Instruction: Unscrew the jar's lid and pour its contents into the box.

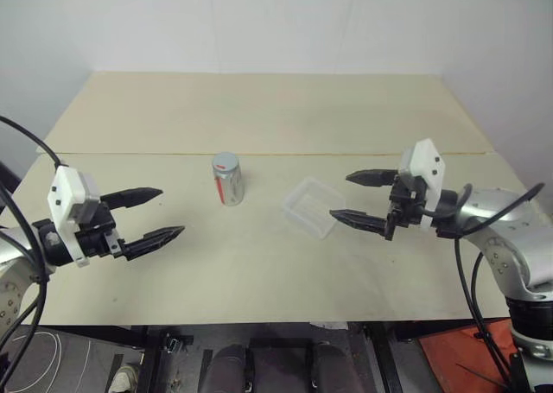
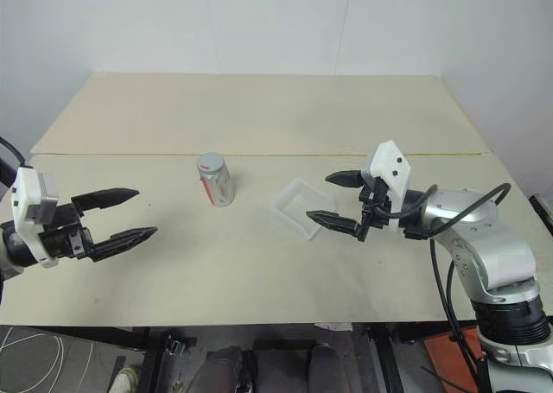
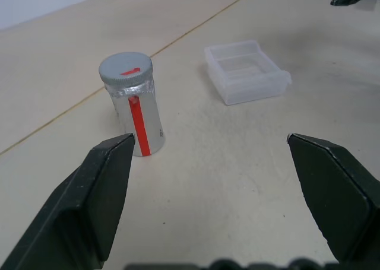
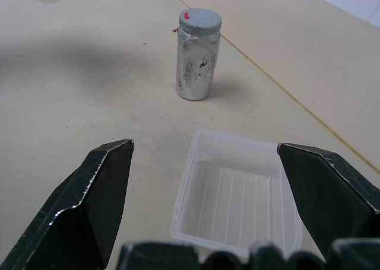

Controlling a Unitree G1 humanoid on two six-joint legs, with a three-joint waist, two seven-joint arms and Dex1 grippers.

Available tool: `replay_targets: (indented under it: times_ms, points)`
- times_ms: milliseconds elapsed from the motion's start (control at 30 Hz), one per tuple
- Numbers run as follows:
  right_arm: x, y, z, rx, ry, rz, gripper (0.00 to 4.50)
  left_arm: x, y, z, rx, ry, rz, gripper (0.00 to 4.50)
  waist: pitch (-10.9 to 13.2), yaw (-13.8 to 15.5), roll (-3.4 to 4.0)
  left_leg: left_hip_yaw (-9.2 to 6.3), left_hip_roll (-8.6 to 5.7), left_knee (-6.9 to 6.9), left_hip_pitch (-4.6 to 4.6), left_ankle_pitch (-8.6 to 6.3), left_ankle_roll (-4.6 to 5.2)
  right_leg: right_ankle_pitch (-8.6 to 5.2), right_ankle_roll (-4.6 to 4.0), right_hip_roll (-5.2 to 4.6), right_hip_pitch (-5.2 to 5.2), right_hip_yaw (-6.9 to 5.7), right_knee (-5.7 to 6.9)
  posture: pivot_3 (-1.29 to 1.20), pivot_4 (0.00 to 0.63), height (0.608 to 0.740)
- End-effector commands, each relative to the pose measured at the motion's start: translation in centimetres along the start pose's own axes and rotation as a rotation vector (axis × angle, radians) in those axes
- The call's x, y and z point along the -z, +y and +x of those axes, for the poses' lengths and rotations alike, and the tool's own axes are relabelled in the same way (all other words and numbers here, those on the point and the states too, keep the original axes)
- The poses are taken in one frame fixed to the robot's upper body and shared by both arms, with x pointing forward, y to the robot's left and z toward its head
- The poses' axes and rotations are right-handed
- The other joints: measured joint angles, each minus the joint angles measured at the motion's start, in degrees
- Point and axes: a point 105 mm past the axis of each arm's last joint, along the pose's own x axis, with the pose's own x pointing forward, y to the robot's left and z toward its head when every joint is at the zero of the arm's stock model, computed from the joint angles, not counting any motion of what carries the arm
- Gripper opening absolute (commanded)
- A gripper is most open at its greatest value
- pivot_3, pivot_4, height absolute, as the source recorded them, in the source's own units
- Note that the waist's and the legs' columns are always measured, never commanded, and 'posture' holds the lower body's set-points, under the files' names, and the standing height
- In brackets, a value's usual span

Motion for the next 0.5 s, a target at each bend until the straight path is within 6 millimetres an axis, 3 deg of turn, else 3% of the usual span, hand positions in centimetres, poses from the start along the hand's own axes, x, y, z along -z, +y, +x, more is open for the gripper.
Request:
replay_targets:
  times_ms: [33, 233, 500]
  points:
    - [-1.5, -0.1, -0.7, 0.020, -0.026, -0.060, 4.50, -0.9, 0.0, 0.1, 0.001, -0.018, 0.042, 4.45, 0.0, 0.0, 0.00, 0.00, 0.00, 0.00, 0.00, 0.00, 0.00, 0.00, 0.00, 0.00, 0.00, 0.00, 0.01, 0.00, 0.150, 0.740]
    - [-2.3, -0.1, -0.7, 0.020, -0.056, -0.061, 4.50, -0.5, -0.2, 1.4, 0.025, -0.034, 0.027, 4.45, 0.0, 0.1, 0.00, 0.00, 0.00, 0.00, 0.01, 0.00, 0.00, 0.00, 0.00, 0.01, 0.00, 0.00, 0.01, 0.00, 0.150, 0.740]
    - [-2.4, -0.8, -1.2, 0.066, -0.030, -0.105, 4.50, 1.9, 1.8, 6.8, -0.201, -0.063, -0.046, 4.45, 0.0, 0.9, -0.02, -0.04, -0.06, 0.03, 0.01, 0.00, 0.01, 0.01, 0.01, 0.00, 0.07, -0.01, 0.01, 0.00, 0.150, 0.740]
